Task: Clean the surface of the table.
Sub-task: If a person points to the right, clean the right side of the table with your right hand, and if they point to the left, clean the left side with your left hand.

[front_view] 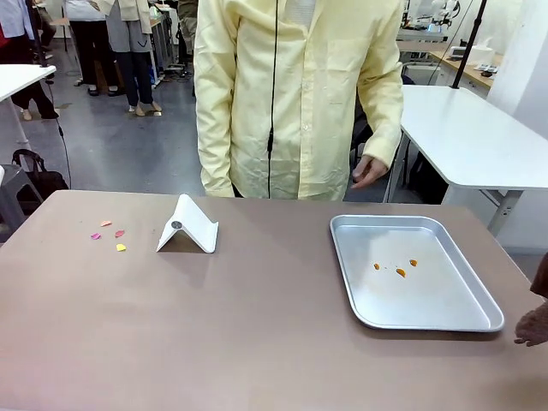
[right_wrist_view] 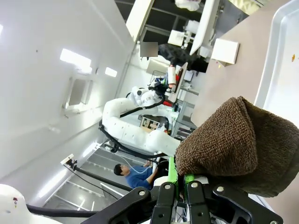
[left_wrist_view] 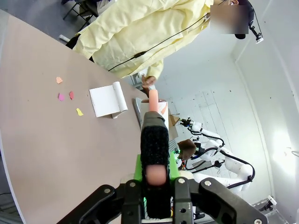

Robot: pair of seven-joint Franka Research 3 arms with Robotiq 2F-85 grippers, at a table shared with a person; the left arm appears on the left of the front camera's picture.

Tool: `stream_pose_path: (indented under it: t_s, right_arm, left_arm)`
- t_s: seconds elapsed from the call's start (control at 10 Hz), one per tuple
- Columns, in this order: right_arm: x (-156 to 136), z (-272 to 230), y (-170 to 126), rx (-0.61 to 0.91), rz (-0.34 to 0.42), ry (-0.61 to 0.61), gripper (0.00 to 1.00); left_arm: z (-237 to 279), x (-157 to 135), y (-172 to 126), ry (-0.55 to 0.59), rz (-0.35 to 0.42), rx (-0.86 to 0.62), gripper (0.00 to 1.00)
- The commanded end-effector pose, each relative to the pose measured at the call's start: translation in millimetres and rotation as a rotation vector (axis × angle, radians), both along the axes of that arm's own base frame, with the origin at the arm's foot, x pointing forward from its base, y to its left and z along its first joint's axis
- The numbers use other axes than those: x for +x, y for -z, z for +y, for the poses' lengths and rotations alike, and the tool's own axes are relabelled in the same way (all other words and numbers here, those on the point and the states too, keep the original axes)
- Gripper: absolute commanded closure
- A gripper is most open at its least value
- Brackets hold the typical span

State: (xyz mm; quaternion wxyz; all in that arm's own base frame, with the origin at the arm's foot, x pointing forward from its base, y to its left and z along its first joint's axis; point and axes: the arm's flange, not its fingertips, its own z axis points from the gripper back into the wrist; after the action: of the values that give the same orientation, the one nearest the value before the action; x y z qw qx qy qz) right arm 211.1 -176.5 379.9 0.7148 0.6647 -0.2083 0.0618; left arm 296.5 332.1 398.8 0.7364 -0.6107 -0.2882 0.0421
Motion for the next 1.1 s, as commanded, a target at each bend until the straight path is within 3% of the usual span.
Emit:
stream_pose_path:
  t_s: [0.0,0.9,1.0]
  right_arm:
    - [-0.3,1.3,-2.6,0.0,0.004,-0.008,0.94]
    - [0.0,0.0,0.0,0.0,0.0,0.0,0.94]
    - [15.1,-4.1,-12.0,-0.05,0.02,0.004,0.94]
  left_arm:
    - [-4.2,-2.5,-3.3,-0.004,-0.022,-0.018,0.78]
    - [-4.2,-2.5,-3.3,-0.004,-0.022,-0.018,0.78]
    - [-4.2,-2.5,-3.3,-0.004,-0.022,-0.018,0.78]
